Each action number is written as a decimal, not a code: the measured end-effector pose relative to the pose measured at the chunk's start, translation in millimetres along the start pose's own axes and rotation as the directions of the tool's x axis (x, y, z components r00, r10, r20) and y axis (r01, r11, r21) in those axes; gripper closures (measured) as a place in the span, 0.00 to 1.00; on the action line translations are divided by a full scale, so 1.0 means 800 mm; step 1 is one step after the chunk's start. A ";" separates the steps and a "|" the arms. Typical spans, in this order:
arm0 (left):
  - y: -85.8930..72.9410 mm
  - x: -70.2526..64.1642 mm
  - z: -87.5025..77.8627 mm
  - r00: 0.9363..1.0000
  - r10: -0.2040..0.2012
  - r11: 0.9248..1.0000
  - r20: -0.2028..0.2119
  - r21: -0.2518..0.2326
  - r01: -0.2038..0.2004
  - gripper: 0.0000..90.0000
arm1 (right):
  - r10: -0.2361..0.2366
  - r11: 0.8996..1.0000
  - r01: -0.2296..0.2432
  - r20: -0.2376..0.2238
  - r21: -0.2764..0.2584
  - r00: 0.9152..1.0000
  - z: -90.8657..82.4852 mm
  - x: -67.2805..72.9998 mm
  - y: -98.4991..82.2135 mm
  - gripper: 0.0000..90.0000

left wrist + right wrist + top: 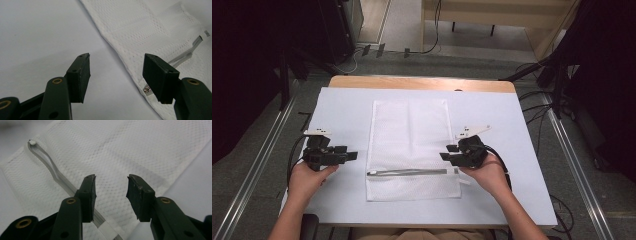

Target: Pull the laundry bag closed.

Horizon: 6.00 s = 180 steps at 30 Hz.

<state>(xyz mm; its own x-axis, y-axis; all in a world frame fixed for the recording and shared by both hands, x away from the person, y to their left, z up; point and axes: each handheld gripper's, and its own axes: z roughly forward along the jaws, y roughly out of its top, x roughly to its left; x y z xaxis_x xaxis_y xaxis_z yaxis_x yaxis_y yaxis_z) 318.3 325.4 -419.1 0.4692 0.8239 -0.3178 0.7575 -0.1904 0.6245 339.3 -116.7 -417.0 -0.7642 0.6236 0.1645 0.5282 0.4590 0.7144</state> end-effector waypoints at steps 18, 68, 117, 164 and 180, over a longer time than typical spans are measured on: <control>0.000 0.001 0.001 1.000 0.003 1.000 -0.001 0.000 -0.003 0.44 | -0.051 0.998 0.053 -0.074 0.020 0.996 0.039 0.040 0.020 0.75; 0.000 0.006 -0.002 1.000 -0.008 1.000 0.001 -0.014 0.008 0.44 | -0.122 0.988 0.141 -0.248 0.062 0.961 0.153 0.138 0.058 0.81; -0.002 0.008 -0.005 1.000 0.011 1.000 0.017 -0.005 -0.011 0.48 | -0.172 0.973 0.206 -0.266 0.104 0.949 0.200 0.171 0.071 0.93; -0.015 -0.030 0.039 0.957 0.167 0.970 0.236 0.133 -0.202 0.73 | -0.159 0.985 0.170 -0.306 0.010 0.939 0.163 0.156 0.105 0.98; -0.012 -0.032 0.040 0.951 0.185 0.964 0.246 0.141 -0.224 0.96 | -0.168 0.982 0.187 -0.339 0.022 0.926 0.165 0.156 0.105 0.98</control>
<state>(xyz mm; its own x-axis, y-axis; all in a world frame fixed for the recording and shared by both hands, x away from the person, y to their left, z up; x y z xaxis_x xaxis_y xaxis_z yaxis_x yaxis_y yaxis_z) 313.6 288.7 -439.8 0.6980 0.6174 -0.3628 0.6898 -0.4434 0.5724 336.6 83.2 -426.0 -0.9218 0.2852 0.2626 0.3842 0.5811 0.7174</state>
